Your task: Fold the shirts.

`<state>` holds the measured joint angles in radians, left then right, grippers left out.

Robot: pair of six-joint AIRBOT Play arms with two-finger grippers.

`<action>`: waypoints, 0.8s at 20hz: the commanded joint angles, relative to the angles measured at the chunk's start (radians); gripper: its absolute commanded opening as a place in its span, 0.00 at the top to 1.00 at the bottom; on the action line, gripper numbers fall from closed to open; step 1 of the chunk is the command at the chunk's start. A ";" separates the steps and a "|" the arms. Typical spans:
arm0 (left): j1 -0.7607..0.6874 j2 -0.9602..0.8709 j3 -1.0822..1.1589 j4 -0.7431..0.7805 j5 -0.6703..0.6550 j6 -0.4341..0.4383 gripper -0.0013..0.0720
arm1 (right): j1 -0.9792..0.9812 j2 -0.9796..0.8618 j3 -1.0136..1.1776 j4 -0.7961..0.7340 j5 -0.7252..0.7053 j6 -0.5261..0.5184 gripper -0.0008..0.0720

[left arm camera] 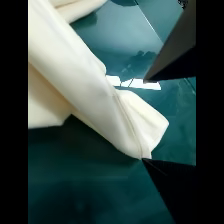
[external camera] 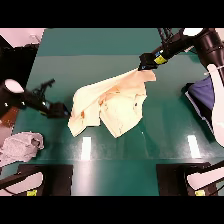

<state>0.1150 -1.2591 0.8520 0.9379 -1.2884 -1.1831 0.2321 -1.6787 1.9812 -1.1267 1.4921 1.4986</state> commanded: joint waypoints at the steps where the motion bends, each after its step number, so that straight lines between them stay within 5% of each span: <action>1: 0.007 0.020 -0.212 -0.118 0.164 0.091 0.22 | 0.001 0.000 0.001 0.001 0.000 0.000 0.97; 4: 0.007 0.019 -0.253 -0.175 0.214 0.125 0.22 | 0.001 0.000 0.001 0.001 0.000 0.000 0.97; 5: 0.007 0.019 -0.253 -0.175 0.214 0.125 0.33 | 0.001 0.000 0.001 0.001 0.000 0.000 0.97; 8: 0.007 0.020 -0.250 -0.194 0.195 0.117 0.94 | 0.001 0.005 0.001 0.000 0.000 0.000 0.97; 12: 0.007 0.052 -0.068 -0.155 0.059 0.082 0.95 | -0.031 0.092 0.001 -0.001 -0.033 0.000 0.97; 16: 0.007 0.190 0.353 -0.099 -0.036 0.030 0.95 | -0.103 0.285 0.001 0.000 -0.120 0.000 0.97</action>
<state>0.1219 -1.1431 0.9668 0.8024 -1.2453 -1.1194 0.1699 -1.5043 1.9812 -1.1282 1.4376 1.4986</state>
